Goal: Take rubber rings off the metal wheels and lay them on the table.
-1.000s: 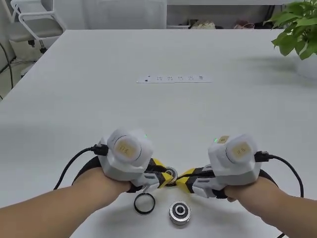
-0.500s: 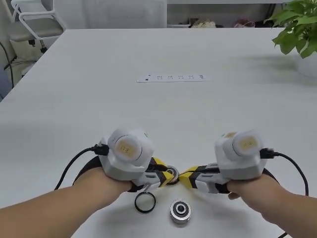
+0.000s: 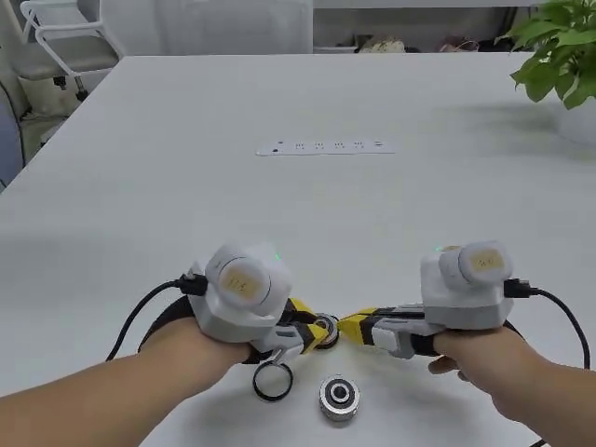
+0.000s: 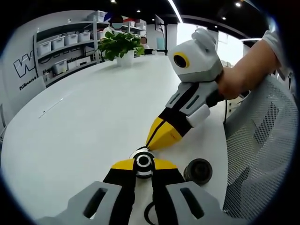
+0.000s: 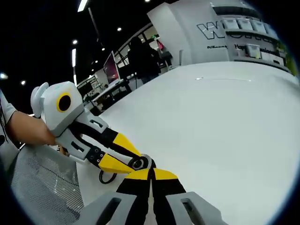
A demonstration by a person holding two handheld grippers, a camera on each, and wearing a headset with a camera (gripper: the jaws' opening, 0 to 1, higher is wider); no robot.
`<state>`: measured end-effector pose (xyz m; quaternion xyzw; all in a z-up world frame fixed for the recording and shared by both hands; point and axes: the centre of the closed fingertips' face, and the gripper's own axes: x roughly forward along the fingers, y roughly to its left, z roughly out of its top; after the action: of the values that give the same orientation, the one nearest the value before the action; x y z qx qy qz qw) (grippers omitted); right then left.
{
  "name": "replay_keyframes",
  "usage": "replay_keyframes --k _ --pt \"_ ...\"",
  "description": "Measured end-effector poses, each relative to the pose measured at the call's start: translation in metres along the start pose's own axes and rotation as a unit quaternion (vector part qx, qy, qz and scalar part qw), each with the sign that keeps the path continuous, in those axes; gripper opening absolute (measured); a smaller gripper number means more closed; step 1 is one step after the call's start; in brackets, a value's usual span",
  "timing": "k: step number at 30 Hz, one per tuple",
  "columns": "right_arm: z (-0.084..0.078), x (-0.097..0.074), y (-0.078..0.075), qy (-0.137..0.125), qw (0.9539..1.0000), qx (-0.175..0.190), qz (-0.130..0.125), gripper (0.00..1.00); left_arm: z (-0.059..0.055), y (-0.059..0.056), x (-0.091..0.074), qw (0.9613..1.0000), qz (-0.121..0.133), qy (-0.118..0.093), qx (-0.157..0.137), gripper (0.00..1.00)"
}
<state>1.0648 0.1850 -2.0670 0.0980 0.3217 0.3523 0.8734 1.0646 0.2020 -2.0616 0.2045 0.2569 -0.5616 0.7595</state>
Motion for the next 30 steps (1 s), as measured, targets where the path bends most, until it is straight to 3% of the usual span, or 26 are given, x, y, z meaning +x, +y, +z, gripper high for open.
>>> replay_keyframes --k 30 --pt "0.002 0.002 0.012 0.000 0.9999 0.002 0.016 0.00 0.000 -0.001 0.000 1.0000 0.002 0.003 0.006 0.07"
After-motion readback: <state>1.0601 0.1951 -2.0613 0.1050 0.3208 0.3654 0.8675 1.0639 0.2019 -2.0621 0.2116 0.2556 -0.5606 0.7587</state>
